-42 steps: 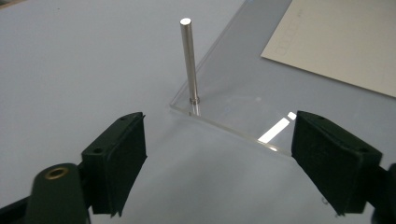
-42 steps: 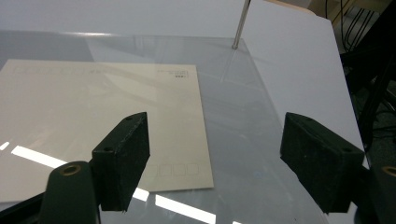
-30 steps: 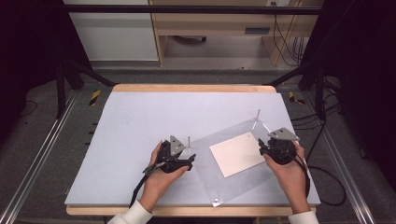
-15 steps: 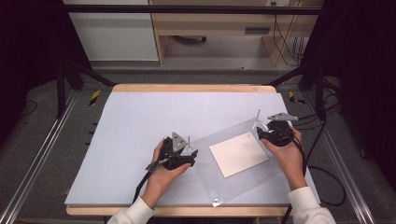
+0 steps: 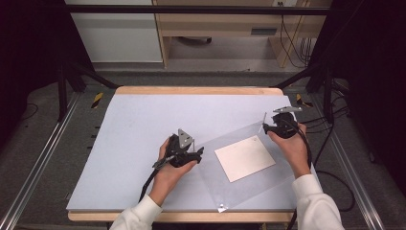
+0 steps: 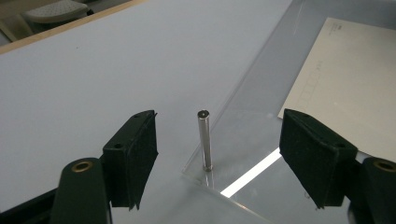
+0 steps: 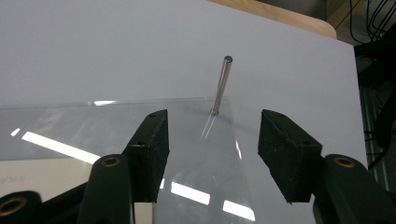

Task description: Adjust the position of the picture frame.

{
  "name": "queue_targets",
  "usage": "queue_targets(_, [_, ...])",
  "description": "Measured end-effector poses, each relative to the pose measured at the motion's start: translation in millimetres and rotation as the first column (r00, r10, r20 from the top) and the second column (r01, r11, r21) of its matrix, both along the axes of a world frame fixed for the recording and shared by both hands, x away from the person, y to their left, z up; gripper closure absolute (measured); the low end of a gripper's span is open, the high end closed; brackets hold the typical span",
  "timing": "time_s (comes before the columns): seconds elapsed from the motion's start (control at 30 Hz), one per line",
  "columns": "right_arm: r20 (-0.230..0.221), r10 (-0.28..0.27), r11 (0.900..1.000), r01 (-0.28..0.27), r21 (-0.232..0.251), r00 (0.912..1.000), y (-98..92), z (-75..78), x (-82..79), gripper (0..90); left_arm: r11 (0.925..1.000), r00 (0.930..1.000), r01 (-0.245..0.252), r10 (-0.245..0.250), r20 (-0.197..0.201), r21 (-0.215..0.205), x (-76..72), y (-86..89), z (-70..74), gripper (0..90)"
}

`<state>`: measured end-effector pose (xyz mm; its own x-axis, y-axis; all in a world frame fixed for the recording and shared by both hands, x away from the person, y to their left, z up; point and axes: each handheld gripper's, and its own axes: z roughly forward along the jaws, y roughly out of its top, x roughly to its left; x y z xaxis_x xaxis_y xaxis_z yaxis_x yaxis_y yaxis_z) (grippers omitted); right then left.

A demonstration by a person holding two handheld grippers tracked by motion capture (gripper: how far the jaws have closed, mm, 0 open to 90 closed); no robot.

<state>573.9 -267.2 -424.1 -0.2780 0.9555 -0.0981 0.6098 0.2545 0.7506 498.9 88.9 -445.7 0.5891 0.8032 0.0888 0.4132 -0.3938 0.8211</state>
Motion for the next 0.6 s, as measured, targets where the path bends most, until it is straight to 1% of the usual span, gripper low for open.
queue_targets(0.03, [0.001, 0.003, 1.000, -0.003, 0.008, 1.0000, -0.8, -1.5, 2.1, 45.8, 1.0000, 0.9999, -0.009, 0.009, -0.009, -0.002, 1.5, -0.1, -1.7, 28.1])
queue_targets(0.07, [0.001, 0.003, 1.000, -0.003, 0.008, 1.0000, -0.8, -1.5, 2.1, 45.8, 1.0000, 0.9999, -0.009, 0.009, -0.009, -0.002, 1.5, -0.1, -1.7, 28.9])
queue_targets(0.1, [0.001, 0.014, 1.000, -0.014, -0.005, 0.9999, -1.8, -5.9, 5.8, 48.9, 0.9998, 0.9998, -0.016, 0.016, -0.010, -0.007, 2.2, -0.1, -4.1, 30.1])
queue_targets(0.17, [-0.004, 0.023, 1.000, -0.023, -0.010, 0.9997, -2.3, -9.5, 8.4, 49.6, 0.9998, 0.9998, -0.020, 0.020, -0.008, -0.005, 2.2, -1.2, -6.7, 31.8])
queue_targets(0.2, [-0.005, 0.022, 1.000, -0.022, -0.010, 0.9997, -2.7, -12.0, 10.4, 49.4, 0.9997, 0.9997, -0.022, 0.022, -0.006, -0.006, 2.1, -1.5, -7.5, 32.6])
queue_targets(0.27, [-0.006, 0.011, 1.000, -0.011, -0.011, 0.9999, -3.4, -15.0, 13.1, 49.4, 0.9995, 0.9995, -0.027, 0.027, -0.015, -0.015, 1.8, -2.0, -9.5, 34.6])
queue_targets(0.33, [-0.011, 0.008, 1.000, -0.008, -0.010, 0.9999, -3.5, -17.6, 15.7, 50.3, 0.9992, 0.9993, -0.034, 0.034, -0.013, -0.019, 2.3, -2.4, -11.1, 35.9])
queue_targets(0.37, [-0.005, 0.009, 1.000, -0.009, -0.010, 0.9999, -3.2, -19.1, 17.6, 50.9, 0.9990, 0.9991, -0.039, 0.039, -0.013, -0.019, 3.1, -2.7, -11.8, 36.2])
queue_targets(0.43, [0.000, 0.009, 1.000, -0.009, -0.006, 1.0000, -2.6, -21.1, 20.6, 52.5, 0.9979, 0.9986, -0.051, 0.051, -0.015, -0.040, 4.8, -3.1, -13.3, 38.1])
queue_targets(0.47, [0.008, 0.007, 1.000, -0.007, 0.004, 0.9999, -2.2, -23.0, 23.3, 53.9, 0.9975, 0.9984, -0.055, 0.054, -0.017, -0.043, 5.5, -3.6, -13.9, 38.9])
queue_targets(0.53, [0.006, -0.001, 1.000, 0.001, 0.024, 1.0000, -1.1, -26.4, 27.6, 54.7, 0.9976, 0.9983, -0.054, 0.053, -0.025, -0.042, 6.6, -4.5, -15.4, 40.9])
queue_targets(0.6, [0.004, -0.013, 0.999, 0.013, 0.030, 0.9999, -0.2, -31.2, 32.6, 55.4, 0.9976, 0.9981, -0.055, 0.054, -0.031, -0.041, 7.2, -6.0, -17.6, 42.0])
